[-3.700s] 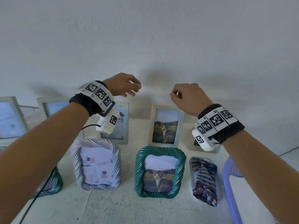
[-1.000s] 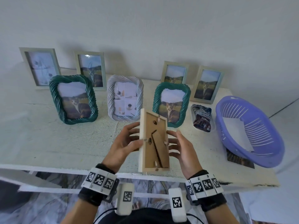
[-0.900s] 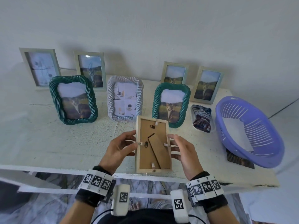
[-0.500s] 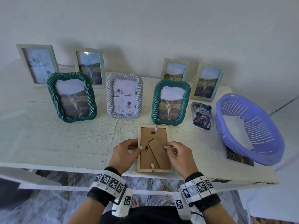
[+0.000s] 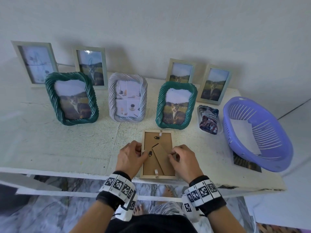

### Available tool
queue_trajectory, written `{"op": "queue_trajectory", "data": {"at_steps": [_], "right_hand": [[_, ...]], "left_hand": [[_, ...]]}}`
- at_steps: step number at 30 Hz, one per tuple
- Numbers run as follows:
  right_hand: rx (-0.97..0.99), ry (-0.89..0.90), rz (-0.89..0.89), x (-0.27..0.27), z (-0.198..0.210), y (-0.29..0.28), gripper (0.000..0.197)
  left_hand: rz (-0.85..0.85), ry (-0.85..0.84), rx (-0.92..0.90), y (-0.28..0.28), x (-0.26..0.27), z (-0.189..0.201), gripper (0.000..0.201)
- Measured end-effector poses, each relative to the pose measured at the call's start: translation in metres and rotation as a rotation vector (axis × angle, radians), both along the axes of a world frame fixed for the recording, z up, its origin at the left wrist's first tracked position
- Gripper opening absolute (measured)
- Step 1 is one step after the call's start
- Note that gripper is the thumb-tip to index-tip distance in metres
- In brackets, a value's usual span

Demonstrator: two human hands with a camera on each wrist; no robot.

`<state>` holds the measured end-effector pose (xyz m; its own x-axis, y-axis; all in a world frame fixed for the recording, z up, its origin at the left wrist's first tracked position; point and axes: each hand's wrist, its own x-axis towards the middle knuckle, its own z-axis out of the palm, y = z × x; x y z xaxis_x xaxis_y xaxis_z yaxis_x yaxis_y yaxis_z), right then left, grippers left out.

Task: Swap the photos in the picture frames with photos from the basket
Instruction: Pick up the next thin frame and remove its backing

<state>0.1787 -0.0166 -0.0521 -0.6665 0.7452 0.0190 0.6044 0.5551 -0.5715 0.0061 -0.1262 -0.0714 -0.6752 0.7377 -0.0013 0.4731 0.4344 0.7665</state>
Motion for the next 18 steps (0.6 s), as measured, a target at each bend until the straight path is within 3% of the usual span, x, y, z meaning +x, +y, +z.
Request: {"op": "queue_trajectory", "data": {"at_steps": [7, 18], "right_hand": [[-0.089, -0.02, -0.014, 0.0, -0.002, 0.005, 0.033], [-0.086, -0.084, 0.069, 0.0, 0.011, 0.015, 0.029]], "left_hand": [[0.033, 0.045, -0.052, 0.007, 0.003, 0.0, 0.021], [-0.049, -0.034, -0.048, 0.001, -0.007, -0.001, 0.022]]}}
